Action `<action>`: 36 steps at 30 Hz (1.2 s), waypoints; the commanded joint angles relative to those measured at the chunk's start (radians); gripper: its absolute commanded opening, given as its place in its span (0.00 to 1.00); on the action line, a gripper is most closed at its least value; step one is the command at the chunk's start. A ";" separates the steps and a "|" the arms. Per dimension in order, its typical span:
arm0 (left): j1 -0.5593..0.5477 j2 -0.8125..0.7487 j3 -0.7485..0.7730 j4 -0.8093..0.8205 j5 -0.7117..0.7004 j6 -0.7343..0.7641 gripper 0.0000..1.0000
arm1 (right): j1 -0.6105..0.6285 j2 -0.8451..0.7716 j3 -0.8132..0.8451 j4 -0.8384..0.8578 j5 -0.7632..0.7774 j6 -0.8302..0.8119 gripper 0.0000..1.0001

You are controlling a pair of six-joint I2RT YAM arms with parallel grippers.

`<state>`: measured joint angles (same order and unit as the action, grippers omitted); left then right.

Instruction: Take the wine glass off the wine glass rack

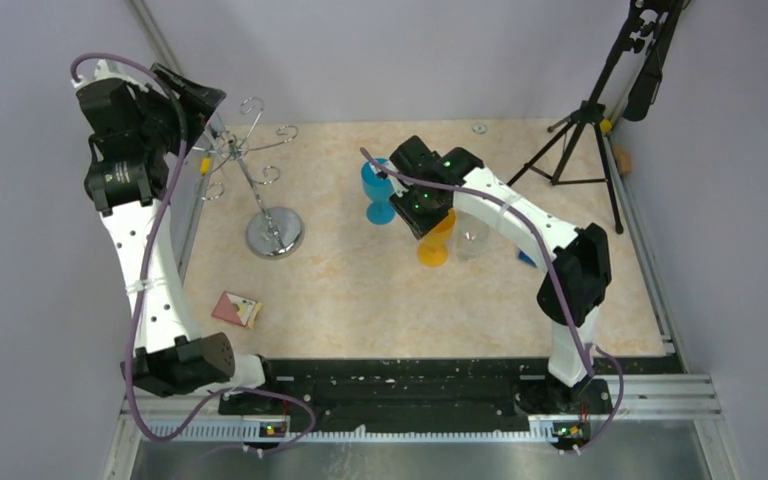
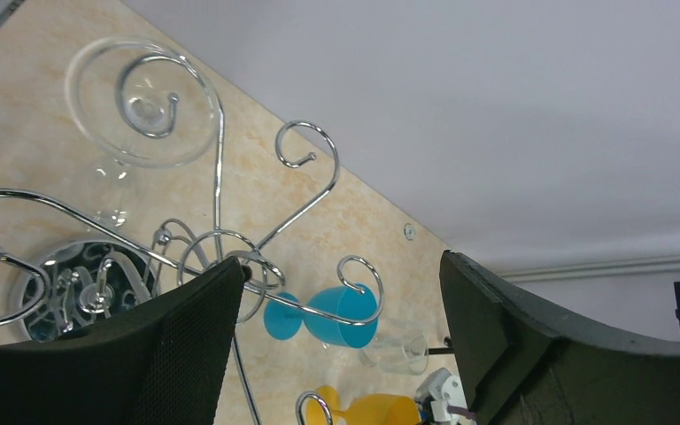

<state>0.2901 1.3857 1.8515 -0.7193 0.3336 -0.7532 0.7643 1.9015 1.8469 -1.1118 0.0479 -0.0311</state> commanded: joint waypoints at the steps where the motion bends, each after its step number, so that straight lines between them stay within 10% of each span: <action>1: 0.041 -0.001 0.046 0.023 -0.020 0.027 0.85 | 0.015 -0.017 0.090 0.034 -0.030 0.008 0.34; 10: 0.122 0.062 0.096 -0.041 -0.020 0.077 0.85 | -0.005 -0.117 0.071 0.161 -0.010 0.074 0.61; 24: 0.224 0.263 0.236 -0.103 0.072 0.200 0.68 | -0.075 -0.273 -0.098 0.406 -0.033 0.141 0.61; 36: 0.237 0.418 0.282 -0.106 0.235 0.261 0.80 | -0.079 -0.275 -0.126 0.410 -0.023 0.109 0.61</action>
<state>0.5175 1.7844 2.0968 -0.8402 0.4900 -0.5163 0.6907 1.6493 1.7275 -0.7414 0.0216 0.0898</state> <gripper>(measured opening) 0.803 0.611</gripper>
